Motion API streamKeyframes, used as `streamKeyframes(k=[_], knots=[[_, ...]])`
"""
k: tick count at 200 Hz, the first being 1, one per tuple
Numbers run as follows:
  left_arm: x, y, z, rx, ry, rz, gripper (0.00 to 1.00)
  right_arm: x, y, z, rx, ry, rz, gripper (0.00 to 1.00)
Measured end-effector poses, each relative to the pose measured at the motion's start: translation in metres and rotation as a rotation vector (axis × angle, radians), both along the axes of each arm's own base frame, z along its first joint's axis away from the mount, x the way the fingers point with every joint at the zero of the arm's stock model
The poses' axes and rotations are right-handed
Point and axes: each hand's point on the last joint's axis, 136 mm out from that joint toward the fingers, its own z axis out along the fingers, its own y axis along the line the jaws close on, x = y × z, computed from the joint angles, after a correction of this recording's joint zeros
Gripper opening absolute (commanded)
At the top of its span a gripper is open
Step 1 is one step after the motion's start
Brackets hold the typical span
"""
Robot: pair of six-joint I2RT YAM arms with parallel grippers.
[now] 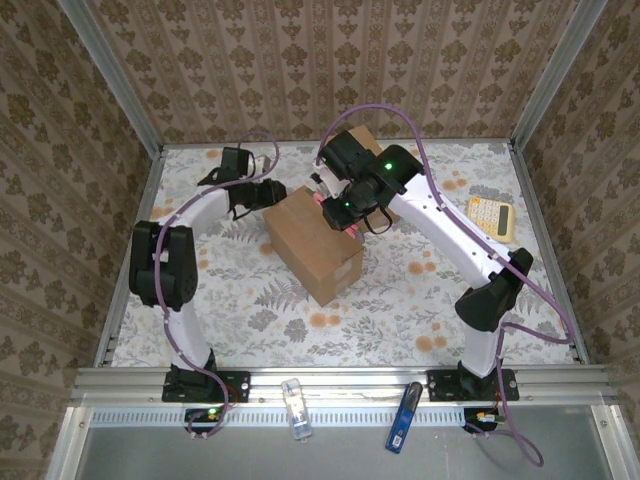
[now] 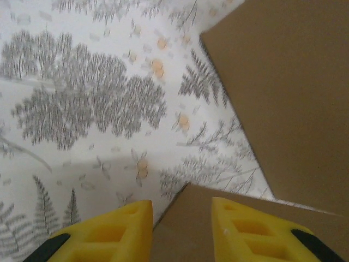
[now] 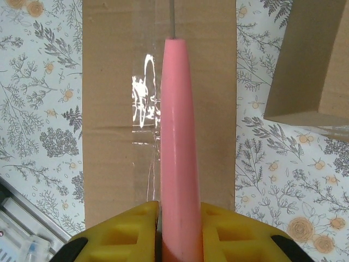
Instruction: Unpack the express box
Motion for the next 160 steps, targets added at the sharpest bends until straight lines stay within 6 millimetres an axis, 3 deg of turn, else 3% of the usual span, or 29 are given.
streamKeyframes(k=[23, 54, 93, 113, 132, 160], knots=[[-0.015, -0.002, -0.004, 0.003, 0.015, -0.007, 0.33, -0.001, 0.001, 0.000, -0.001, 0.001, 0.004, 0.00], [-0.028, -0.015, 0.010, -0.011, -0.012, -0.033, 0.34, -0.004, 0.003, -0.001, -0.005, 0.004, 0.012, 0.00], [-0.029, -0.015, 0.023, -0.009, -0.050, -0.023, 0.41, -0.011, 0.000, -0.004, -0.041, 0.015, 0.029, 0.00], [-0.023, 0.001, 0.026, 0.026, -0.061, 0.037, 0.48, -0.012, -0.005, -0.008, -0.075, 0.019, 0.046, 0.00], [-0.020, 0.031, 0.039, 0.082, -0.077, 0.137, 0.53, -0.011, -0.008, -0.013, -0.113, 0.023, 0.061, 0.00], [-0.033, 0.075, 0.091, 0.146, -0.165, 0.285, 0.62, -0.008, -0.007, -0.022, -0.152, 0.036, 0.082, 0.00]])
